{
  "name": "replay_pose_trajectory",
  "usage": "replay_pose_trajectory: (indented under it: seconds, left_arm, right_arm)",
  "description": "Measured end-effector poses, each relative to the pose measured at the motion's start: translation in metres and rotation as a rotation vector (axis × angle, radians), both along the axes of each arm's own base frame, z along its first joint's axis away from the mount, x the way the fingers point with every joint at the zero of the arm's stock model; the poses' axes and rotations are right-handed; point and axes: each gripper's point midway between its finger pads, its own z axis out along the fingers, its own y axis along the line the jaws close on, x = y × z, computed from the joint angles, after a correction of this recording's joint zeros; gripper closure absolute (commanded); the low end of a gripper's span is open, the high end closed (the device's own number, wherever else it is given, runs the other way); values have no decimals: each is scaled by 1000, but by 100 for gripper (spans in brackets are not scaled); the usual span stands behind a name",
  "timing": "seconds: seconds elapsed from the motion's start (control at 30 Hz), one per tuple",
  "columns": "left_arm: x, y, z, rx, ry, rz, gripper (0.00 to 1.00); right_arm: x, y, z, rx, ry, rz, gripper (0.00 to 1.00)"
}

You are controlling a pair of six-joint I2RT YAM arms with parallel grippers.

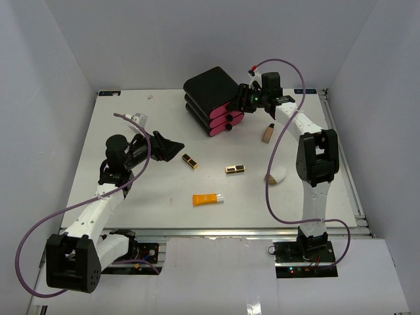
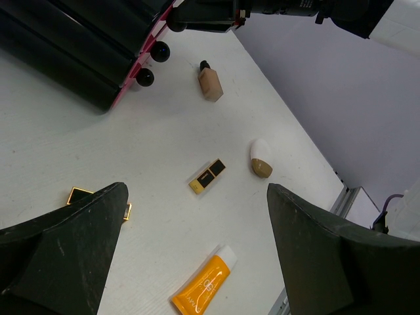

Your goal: Organize the makeup

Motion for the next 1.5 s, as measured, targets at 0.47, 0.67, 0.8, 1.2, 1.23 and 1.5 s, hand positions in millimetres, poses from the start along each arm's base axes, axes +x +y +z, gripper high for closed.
replay_pose_trajectory:
  seconds: [0.47,0.67,0.8,1.2,1.23,1.5]
  left_arm:
    - [0,0,0,1,0,0,2]
    - [0,0,0,1,-2,0,2]
    - [-1,0,2,0,-6,0,2]
    - [-1,0,2,2,-8,2,2]
    - [0,1,2,2,-8,3,2]
    - [1,2,-1,7,3,18,2]
  right_arm:
    - [-7,-5,0,-2,-12,-6,67]
    - [-36,-33,-2,-8,5,-13,66]
    - [-52,-47,-3,-10,7,-11,66]
    - [-59,-49,-10,-4,5,4,55]
    - [-59,-49,-10,-4,3,5,52]
    - [-56,-55,-11,-23,-17,-5,9]
